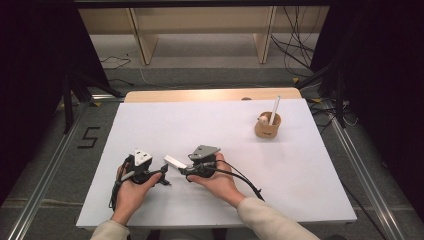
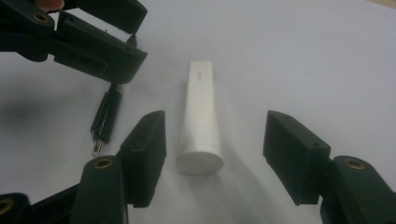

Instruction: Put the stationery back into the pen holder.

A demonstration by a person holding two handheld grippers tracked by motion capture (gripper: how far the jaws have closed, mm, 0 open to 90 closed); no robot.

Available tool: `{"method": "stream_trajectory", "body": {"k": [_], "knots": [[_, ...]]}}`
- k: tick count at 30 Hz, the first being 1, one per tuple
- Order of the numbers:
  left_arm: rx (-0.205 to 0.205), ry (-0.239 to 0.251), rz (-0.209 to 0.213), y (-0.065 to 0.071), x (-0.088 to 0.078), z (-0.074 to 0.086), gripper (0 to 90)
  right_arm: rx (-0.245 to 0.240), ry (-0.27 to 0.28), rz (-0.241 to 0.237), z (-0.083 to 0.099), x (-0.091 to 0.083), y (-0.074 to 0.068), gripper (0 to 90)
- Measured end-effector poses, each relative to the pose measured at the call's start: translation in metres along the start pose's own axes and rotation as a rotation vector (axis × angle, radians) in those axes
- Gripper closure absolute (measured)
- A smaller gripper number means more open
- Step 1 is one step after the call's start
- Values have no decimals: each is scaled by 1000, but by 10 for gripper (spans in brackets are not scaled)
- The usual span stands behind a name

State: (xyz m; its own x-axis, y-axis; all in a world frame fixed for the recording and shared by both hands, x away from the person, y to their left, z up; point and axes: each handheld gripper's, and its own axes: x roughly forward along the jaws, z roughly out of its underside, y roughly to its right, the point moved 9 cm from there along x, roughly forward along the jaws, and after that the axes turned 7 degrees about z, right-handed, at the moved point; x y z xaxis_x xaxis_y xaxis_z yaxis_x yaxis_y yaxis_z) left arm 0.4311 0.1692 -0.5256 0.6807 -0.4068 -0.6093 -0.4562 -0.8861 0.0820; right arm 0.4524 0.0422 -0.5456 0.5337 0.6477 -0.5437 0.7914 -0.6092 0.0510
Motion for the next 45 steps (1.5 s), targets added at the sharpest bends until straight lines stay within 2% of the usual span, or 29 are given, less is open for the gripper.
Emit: {"method": "stream_trajectory", "body": {"k": [4, 8, 14, 24, 45], "knots": [[1, 1, 0, 0, 0, 0, 350, -22, -35, 4, 2, 5, -4, 427], [0, 0, 1, 0, 0, 0, 350, -12, -58, -4, 3, 7, -6, 457], [2, 2, 1, 1, 0, 0, 350, -37, -107, 10, 6, 10, -8, 483], [3, -1, 1, 0, 0, 0, 350, -55, -147, 13, 10, 13, -10, 520], [0, 3, 3, 2, 1, -1, 350, -29, -162, 22, 10, 12, -10, 561]]}}
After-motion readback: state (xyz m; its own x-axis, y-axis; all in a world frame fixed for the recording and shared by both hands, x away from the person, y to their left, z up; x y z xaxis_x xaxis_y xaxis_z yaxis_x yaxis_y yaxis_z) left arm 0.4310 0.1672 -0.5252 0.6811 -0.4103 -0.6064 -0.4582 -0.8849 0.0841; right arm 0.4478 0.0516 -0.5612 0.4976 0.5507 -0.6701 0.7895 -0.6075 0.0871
